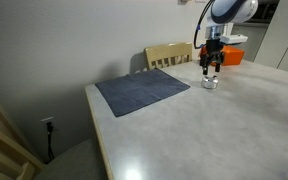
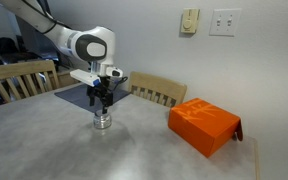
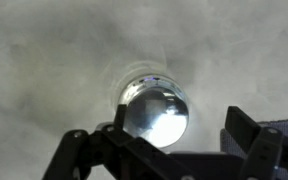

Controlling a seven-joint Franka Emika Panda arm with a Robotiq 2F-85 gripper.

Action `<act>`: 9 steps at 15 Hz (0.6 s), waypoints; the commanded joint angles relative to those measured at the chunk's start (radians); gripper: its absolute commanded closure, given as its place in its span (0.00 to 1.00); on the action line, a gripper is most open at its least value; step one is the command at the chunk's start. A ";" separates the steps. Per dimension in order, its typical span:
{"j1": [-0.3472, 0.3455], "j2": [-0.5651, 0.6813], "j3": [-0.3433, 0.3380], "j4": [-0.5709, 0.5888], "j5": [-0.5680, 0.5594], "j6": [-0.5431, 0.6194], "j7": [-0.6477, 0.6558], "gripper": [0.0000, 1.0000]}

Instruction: Take the lid off the shiny container and put it on table

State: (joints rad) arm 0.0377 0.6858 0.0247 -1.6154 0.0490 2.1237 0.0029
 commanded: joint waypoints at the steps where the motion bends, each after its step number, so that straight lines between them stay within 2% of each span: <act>1: -0.002 -0.001 0.005 0.003 -0.002 -0.005 0.001 0.00; 5: 0.045 0.003 -0.046 -0.024 -0.086 0.052 0.102 0.00; 9: 0.028 0.035 -0.021 -0.003 -0.083 0.038 0.076 0.00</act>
State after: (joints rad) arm 0.0730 0.7028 -0.0065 -1.6203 -0.0399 2.1480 0.1014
